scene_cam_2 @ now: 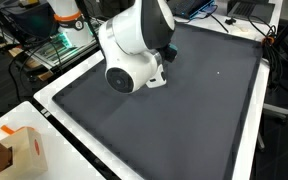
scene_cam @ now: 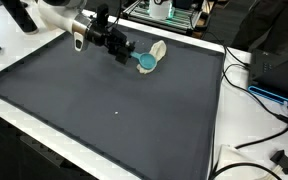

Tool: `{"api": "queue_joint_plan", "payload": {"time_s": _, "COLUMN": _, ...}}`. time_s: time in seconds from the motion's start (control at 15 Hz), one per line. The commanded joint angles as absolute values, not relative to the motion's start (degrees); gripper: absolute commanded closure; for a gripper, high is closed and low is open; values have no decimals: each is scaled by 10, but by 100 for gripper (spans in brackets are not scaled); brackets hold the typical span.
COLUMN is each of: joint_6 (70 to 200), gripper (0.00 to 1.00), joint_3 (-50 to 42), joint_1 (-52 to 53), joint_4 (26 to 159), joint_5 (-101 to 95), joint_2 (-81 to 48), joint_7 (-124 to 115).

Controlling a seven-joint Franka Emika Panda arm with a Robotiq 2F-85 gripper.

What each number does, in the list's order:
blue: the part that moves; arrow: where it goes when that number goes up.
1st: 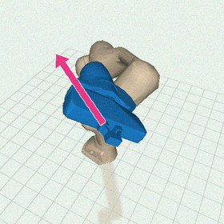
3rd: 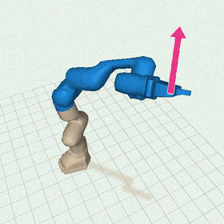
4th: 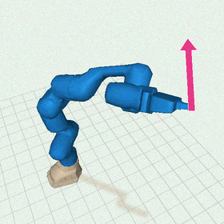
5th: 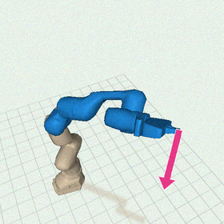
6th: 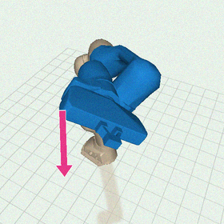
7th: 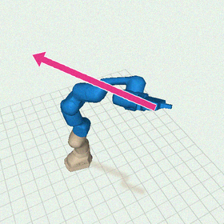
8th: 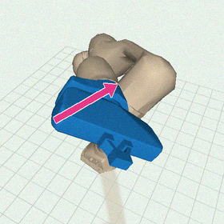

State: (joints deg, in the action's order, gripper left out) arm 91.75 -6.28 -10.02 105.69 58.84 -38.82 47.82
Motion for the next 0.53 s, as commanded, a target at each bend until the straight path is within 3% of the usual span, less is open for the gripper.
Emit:
{"api": "queue_joint_plan", "payload": {"time_s": 0.0, "joint_6": 989, "gripper": 75, "joint_3": -71, "joint_1": -77, "joint_4": 1068, "joint_5": 541, "joint_2": -398, "joint_7": 473}}
{"api": "queue_joint_plan", "payload": {"time_s": 0.47, "joint_6": 980, "gripper": 75, "joint_3": -58, "joint_1": -83, "joint_4": 1088, "joint_5": 566, "joint_2": -367, "joint_7": 475}}
